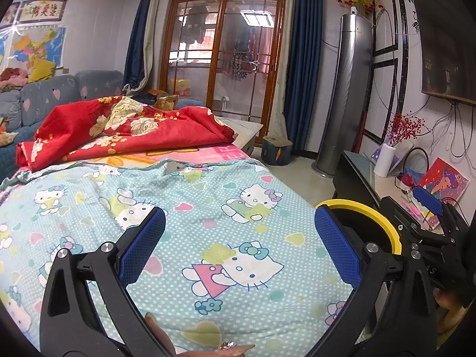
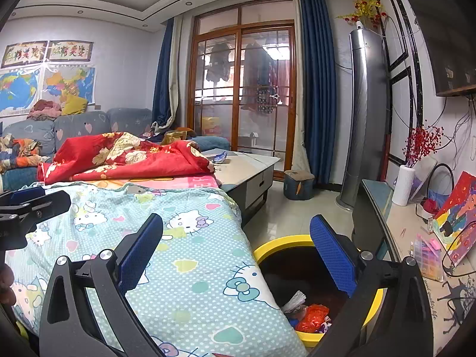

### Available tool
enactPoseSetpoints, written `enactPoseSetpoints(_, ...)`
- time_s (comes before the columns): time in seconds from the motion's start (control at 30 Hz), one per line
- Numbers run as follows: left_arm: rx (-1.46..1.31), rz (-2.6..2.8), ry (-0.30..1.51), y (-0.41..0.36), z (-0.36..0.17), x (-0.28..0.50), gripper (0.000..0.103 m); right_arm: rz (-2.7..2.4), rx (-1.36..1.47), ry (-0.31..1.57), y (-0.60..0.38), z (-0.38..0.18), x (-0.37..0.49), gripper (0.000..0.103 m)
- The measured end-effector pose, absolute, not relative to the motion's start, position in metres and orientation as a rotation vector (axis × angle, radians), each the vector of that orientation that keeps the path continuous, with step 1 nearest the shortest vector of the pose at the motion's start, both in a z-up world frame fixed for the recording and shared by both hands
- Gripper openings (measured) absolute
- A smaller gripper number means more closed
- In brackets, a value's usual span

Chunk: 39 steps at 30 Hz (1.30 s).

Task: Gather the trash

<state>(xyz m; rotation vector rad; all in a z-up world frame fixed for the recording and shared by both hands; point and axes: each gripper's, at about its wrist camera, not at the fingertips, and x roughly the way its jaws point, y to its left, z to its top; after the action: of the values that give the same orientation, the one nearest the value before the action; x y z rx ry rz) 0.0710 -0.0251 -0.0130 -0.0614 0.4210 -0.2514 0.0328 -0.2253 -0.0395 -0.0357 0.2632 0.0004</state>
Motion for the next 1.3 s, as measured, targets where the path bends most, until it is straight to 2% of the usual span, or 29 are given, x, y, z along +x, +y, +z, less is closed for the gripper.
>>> enactPoseSetpoints(1.3,-0.074,-0.25,0.476,-0.025,-0.024,0.077,0.092,-0.023,-0.015,0.265,-0.231,-0.04,0.033,0.096)
